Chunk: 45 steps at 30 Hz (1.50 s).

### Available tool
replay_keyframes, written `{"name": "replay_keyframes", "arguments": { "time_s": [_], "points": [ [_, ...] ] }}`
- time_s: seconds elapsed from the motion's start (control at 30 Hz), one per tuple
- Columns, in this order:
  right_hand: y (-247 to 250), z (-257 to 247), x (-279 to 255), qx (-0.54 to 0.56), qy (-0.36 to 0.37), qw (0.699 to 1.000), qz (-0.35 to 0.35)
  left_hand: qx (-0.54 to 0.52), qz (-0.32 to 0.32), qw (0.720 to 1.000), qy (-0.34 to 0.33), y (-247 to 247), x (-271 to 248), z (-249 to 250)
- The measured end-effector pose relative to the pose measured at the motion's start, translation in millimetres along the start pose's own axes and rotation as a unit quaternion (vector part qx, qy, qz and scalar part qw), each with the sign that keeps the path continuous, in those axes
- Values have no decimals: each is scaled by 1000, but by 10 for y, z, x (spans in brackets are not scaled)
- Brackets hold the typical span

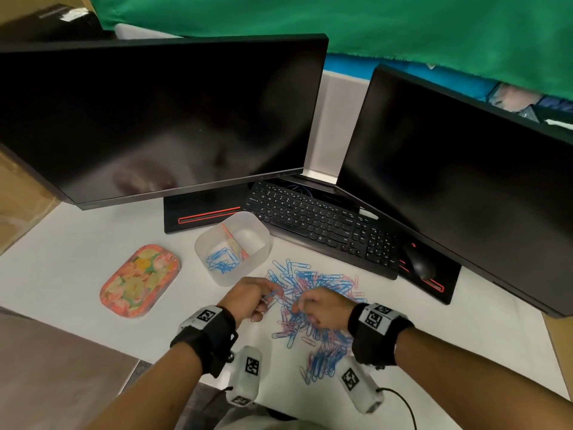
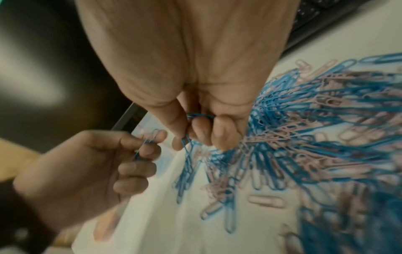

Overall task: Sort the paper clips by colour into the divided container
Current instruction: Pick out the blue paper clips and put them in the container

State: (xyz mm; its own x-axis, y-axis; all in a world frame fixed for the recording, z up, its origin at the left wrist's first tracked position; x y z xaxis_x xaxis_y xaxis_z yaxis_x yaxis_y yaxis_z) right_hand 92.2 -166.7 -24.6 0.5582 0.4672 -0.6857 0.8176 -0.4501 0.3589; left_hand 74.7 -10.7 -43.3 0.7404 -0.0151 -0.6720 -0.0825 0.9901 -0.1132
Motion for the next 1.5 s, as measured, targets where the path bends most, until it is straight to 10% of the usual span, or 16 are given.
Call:
{"name": "replay_keyframes", "arguments": {
  "time_s": [0.2, 0.87, 1.13, 1.33, 1.5],
  "points": [
    [65, -404, 226, 170, -12, 985, 16, -157, 5, 987, 19, 129, -125, 252],
    [135, -1540, 691, 210, -2, 977, 37, -254, 216, 941, -57, 981, -87, 687],
    [370, -1157, 521, 162, 26, 984, 74, -110, 229, 961, -111, 901, -145, 779],
    [477, -526, 357, -32, 8, 990, 139, 124, 77, 979, -144, 430, -218, 745],
    [412, -271, 251, -150, 12, 977, 149, 372, 55, 918, -124, 176, -69, 406]
  ]
}}
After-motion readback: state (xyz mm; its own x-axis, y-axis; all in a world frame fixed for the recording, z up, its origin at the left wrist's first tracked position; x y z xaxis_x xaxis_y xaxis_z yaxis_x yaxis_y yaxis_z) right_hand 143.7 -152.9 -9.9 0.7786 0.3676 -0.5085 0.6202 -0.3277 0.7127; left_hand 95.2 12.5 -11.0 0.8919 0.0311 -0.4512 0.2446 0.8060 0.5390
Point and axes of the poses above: each hand's wrist, its own x-axis towards the middle knuckle, its own y-axis out of the back of the hand, z = x × y, the point moved 7 cm from there along x, towards the middle knuckle, and after that the axes turned 9 degrees about -x, right-handed, at the moved point
